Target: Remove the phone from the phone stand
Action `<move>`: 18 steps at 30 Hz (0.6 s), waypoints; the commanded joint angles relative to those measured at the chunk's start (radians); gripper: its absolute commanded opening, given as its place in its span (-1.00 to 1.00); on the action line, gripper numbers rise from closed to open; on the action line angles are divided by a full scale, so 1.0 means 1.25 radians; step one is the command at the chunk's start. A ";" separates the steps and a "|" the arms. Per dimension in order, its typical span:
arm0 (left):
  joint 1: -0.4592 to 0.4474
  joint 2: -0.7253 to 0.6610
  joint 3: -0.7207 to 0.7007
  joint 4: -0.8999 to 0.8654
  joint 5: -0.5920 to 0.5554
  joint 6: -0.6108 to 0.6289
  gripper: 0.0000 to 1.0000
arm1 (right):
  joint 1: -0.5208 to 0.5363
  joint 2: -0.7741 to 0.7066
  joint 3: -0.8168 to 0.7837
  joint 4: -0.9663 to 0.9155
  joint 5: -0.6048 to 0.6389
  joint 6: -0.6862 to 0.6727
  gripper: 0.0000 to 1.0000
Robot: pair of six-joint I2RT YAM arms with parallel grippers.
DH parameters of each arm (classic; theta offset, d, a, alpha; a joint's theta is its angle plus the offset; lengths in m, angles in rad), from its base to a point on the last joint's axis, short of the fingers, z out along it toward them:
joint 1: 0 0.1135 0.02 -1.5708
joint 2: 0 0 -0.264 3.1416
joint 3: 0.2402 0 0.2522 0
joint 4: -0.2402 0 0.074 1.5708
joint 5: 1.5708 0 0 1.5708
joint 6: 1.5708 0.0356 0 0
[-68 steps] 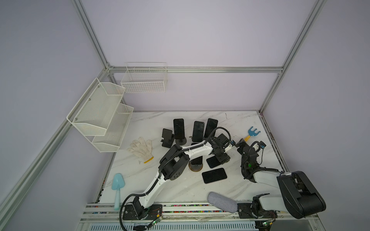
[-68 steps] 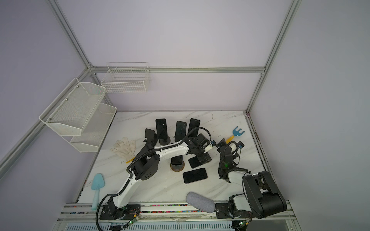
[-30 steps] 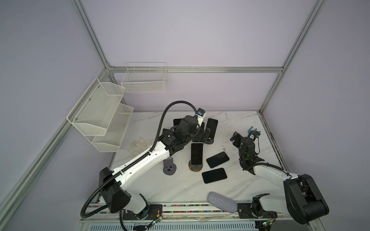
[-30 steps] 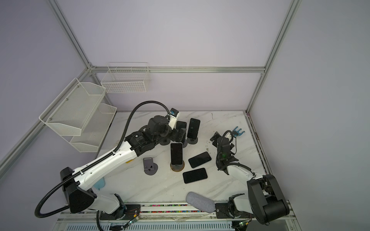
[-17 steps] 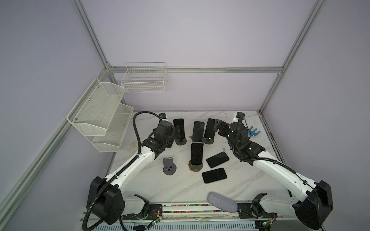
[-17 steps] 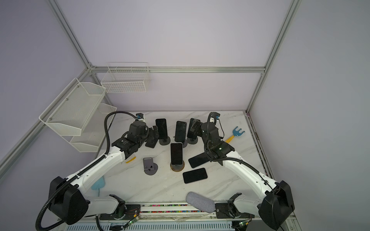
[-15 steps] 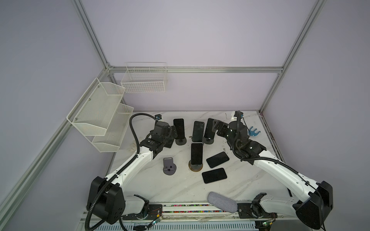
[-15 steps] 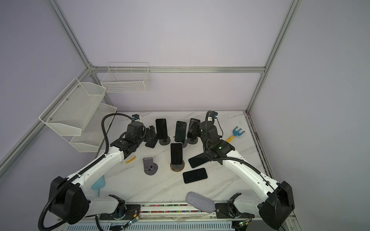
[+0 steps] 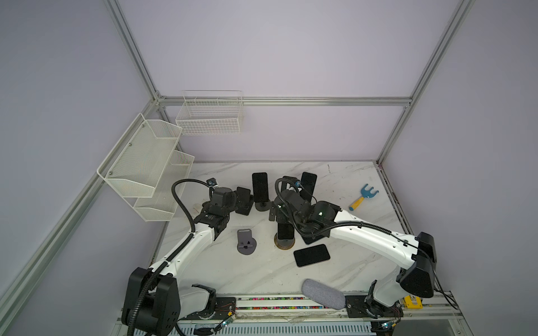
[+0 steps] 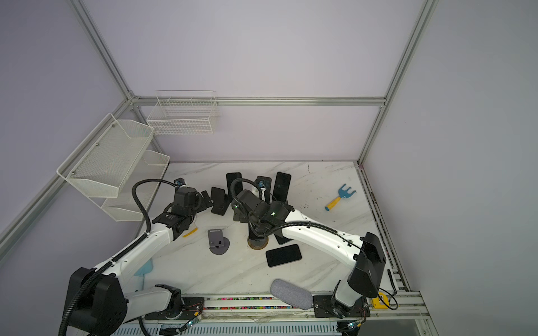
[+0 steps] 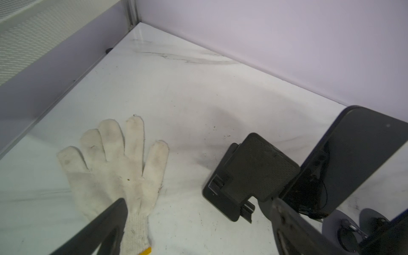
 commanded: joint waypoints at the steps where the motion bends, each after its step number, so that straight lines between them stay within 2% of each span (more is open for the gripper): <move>1: 0.009 -0.010 -0.030 0.050 -0.053 -0.003 0.99 | 0.028 0.002 0.036 -0.136 0.111 0.088 0.95; 9: 0.014 0.005 -0.036 0.049 -0.067 -0.006 0.99 | 0.038 0.025 0.004 -0.108 0.161 0.111 0.95; 14: 0.014 0.006 -0.031 0.039 -0.058 -0.010 0.99 | 0.037 0.055 -0.011 -0.062 0.107 0.123 0.95; 18: 0.014 0.002 -0.047 0.066 -0.021 -0.031 0.99 | 0.036 0.088 0.014 -0.078 0.104 0.141 0.95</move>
